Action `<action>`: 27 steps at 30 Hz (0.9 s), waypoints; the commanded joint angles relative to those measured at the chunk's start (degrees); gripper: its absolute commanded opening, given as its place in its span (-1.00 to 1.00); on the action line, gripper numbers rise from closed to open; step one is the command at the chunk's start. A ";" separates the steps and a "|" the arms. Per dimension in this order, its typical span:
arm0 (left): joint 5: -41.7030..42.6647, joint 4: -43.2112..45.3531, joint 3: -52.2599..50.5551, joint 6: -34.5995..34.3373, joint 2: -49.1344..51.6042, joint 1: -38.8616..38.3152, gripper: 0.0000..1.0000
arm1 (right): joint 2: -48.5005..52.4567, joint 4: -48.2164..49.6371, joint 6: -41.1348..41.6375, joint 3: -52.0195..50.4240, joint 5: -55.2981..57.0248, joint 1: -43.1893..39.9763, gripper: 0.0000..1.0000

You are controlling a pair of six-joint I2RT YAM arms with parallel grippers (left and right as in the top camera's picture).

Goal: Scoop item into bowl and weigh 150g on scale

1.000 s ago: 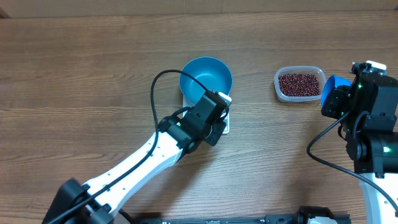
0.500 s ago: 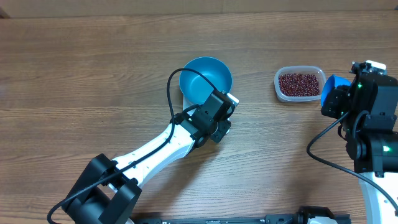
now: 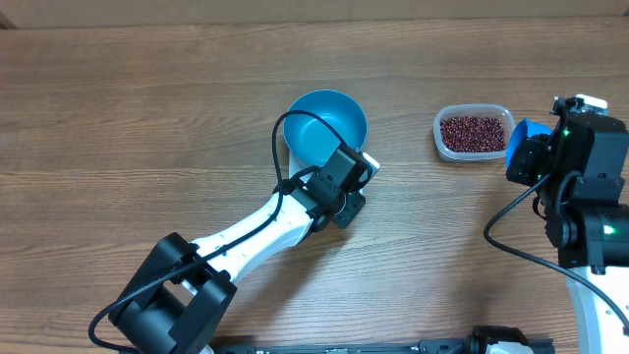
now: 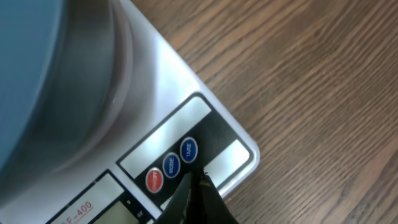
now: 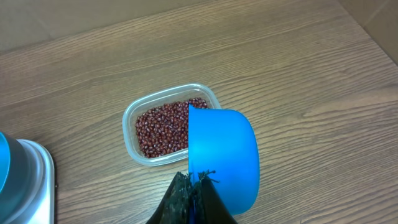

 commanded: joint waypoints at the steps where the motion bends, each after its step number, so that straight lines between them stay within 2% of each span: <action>1: -0.50 -1.01 -1.05 2.34 0.22 0.26 -0.92 | -0.13 0.35 -0.04 1.84 -0.26 -0.17 -0.93; 13: -0.68 4.59 -4.17 1.81 0.22 2.03 -0.92 | -0.13 0.09 -0.04 1.84 -0.42 -0.17 -0.93; 27: -0.57 6.38 -4.50 0.61 1.75 4.20 -0.92 | 0.07 -0.17 -0.04 1.84 -0.42 -0.17 -0.93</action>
